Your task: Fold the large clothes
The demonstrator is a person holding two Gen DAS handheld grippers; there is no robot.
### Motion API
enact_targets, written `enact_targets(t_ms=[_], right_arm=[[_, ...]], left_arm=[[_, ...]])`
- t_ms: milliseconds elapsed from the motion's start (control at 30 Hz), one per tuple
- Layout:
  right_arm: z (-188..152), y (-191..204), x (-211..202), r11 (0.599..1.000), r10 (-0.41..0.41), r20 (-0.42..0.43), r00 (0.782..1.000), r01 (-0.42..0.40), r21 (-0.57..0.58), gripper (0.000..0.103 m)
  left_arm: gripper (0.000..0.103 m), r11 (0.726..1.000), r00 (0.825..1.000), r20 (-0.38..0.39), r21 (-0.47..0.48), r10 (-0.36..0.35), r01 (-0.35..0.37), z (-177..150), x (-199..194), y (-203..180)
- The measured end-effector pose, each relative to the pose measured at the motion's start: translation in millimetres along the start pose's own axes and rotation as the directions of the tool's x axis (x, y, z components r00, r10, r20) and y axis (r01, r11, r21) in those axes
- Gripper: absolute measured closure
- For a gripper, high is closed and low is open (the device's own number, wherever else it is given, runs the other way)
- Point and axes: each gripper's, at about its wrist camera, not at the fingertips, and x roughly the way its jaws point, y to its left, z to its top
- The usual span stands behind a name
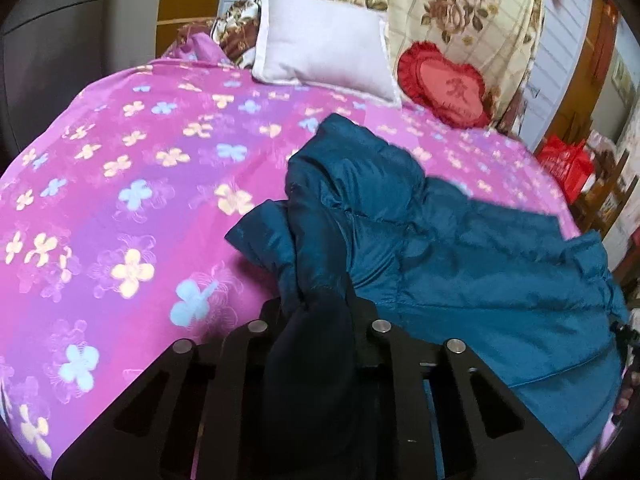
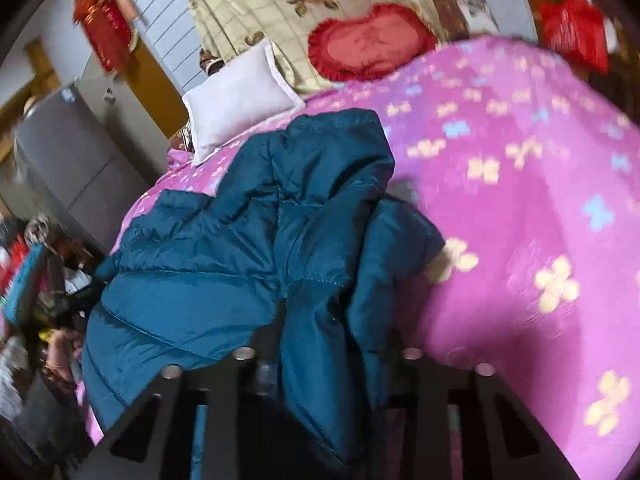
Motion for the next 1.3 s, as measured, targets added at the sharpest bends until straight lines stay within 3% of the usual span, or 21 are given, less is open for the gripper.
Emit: enact_targets(t_ms=[200,467,633,733,800,833,867,900,967,1067,1167,1233,1300], right_arm=[[0.1,33.2,-60.9,0.998,-0.027,0.133,0.991,0.034,-0.049,0.082],[-18.6,53.6,-139.5,0.997,-0.002,0.245,0.970,0.022,-0.080,0.082],[-28.0,40.0,-136.5,0.997,0.005,0.233,0.973,0.014,-0.079,0.082],[-28.0,24.2,-110.5,0.999,-0.005,0.178,0.984,0.014,-0.046,0.081],[-29.6,6.0,-82.3,0.999,-0.029,0.098,0.995,0.025,0.039,0.077],[-31.0,-4.4,-68.6,0.994,-0.038,0.038,0.999,0.034,0.107,0.067],[-33.4,-18.2,-54.6,0.980,-0.039,-0.034,0.999,0.045,0.194,0.064],[-34.7,-26.0,-51.8,0.969,-0.026,-0.047,0.999,0.037,0.244,0.063],[-34.9,-39.4,-62.4,0.944,0.008,0.007,1.000,-0.010,0.331,0.063],[-34.8,-45.0,-98.9,0.916,-0.058,0.142,0.988,-0.004,0.402,0.055],[-28.3,-11.7,-126.5,0.960,-0.122,0.241,0.963,0.053,0.274,0.054],[-24.8,21.7,-124.7,0.984,-0.117,0.263,0.958,0.076,0.160,0.054],[-24.1,49.2,-112.0,0.992,-0.115,0.268,0.957,0.098,0.077,0.053]], left_arm=[[0.089,0.997,0.996,0.043,-0.026,-0.074,0.075,3.3,-54.6,-1.2],[0.089,0.990,0.983,0.113,0.014,-0.143,0.142,-27.5,-132.2,-10.9],[0.089,0.992,0.988,0.088,0.037,-0.125,0.122,-42.1,-126.3,-14.0],[0.082,0.997,1.000,0.013,0.078,-0.029,0.028,-52.9,-97.2,-22.0],[0.076,0.995,0.997,-0.066,0.090,0.043,-0.037,-58.3,-71.3,-22.5],[0.072,0.996,0.995,-0.085,0.079,0.046,-0.039,-58.9,-65.9,-20.0],[0.072,0.997,0.996,-0.087,0.065,0.036,-0.030,-58.5,-65.5,-17.5],[0.070,0.998,0.996,-0.088,0.052,0.026,-0.022,-57.1,-67.1,-15.4],[0.064,1.000,0.997,-0.080,0.020,0.020,-0.019,-53.8,-72.4,-9.6],[0.052,0.995,0.998,0.035,-0.076,0.060,-0.057,-43.3,-96.2,7.4],[0.050,0.988,0.980,0.163,-0.118,0.113,-0.095,-34.7,-120.6,8.3],[0.049,0.999,0.977,0.208,-0.040,0.037,-0.029,-35.0,-129.6,-14.4],[0.048,0.998,0.982,0.187,0.059,-0.001,-0.010,-40.8,-123.2,-42.2]])
